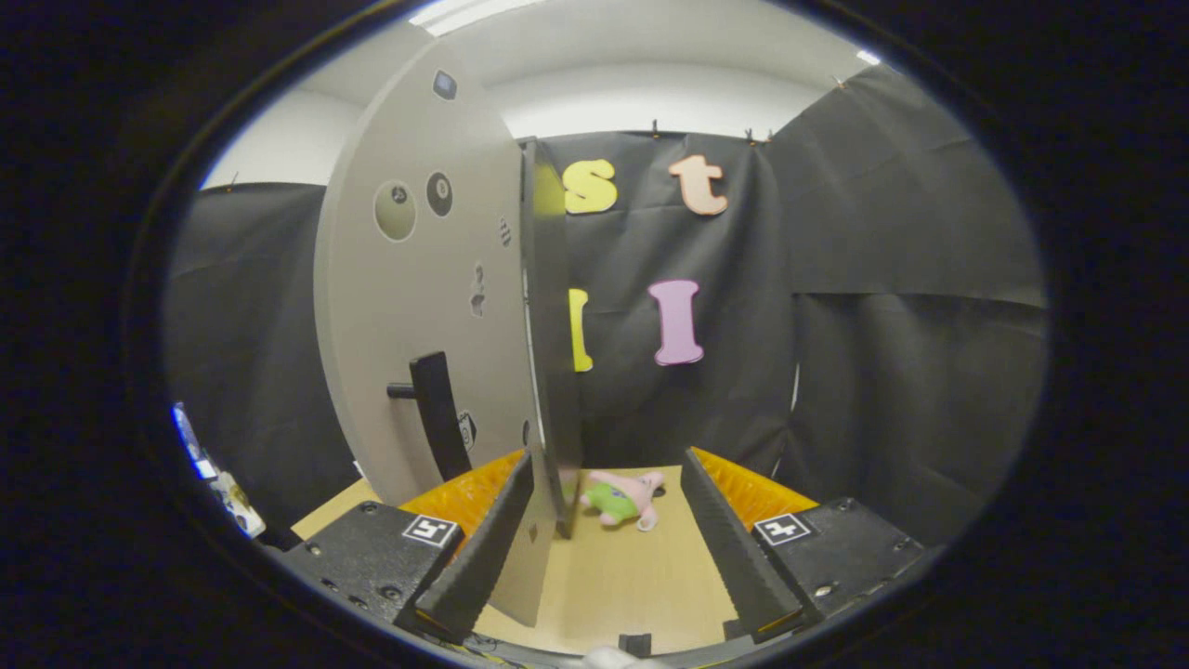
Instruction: Open the shoe cabinet door, grab the shoes and put them into the shoe cabinet, then close the shoe cabinet door.
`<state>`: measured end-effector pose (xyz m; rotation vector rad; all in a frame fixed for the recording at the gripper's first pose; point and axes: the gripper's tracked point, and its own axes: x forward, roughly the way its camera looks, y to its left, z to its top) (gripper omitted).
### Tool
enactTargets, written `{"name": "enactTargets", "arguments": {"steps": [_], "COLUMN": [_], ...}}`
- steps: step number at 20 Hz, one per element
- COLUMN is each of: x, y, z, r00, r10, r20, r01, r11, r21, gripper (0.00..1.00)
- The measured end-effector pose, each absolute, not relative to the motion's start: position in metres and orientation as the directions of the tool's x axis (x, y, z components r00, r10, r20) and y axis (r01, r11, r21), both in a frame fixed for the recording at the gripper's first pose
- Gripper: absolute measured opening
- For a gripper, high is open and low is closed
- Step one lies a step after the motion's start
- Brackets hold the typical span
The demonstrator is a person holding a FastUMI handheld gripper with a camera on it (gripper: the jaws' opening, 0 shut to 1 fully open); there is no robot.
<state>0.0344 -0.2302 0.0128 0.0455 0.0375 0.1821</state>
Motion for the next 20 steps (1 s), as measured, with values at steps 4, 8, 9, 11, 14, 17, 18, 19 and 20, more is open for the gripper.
{"name": "enactTargets", "arguments": {"steps": [4,8,9,11,14,17,18,19,20], "x": [0.046,0.039,0.039,0.039,0.039,0.035,0.036,0.039,0.042], "y": [-0.203,-0.193,-0.187,-0.166,-0.131,-0.089,-0.076,-0.062,-0.049], "z": [0.009,0.013,0.011,0.008,0.009,0.008,0.008,0.008,0.007], "r00": [0.961,0.968,0.967,0.966,0.966,0.969,0.969,0.969,0.969], "r10": [0.274,0.25,0.248,0.251,0.25,0.24,0.24,0.241,0.242], "r20": [-0.048,-0.037,-0.05,-0.056,-0.061,-0.058,-0.06,-0.061,-0.06], "r01": [-0.272,-0.25,-0.248,-0.249,-0.249,-0.239,-0.24,-0.24,-0.24], "r11": [0.962,0.968,0.969,0.968,0.968,0.971,0.971,0.97,0.97], "r21": [0.035,0.001,0.002,0.027,0.029,0.02,0.02,0.026,0.028], "gripper": [1.0,0.98,0.96,0.96,0.96,0.96,0.95,0.95,0.95]}}
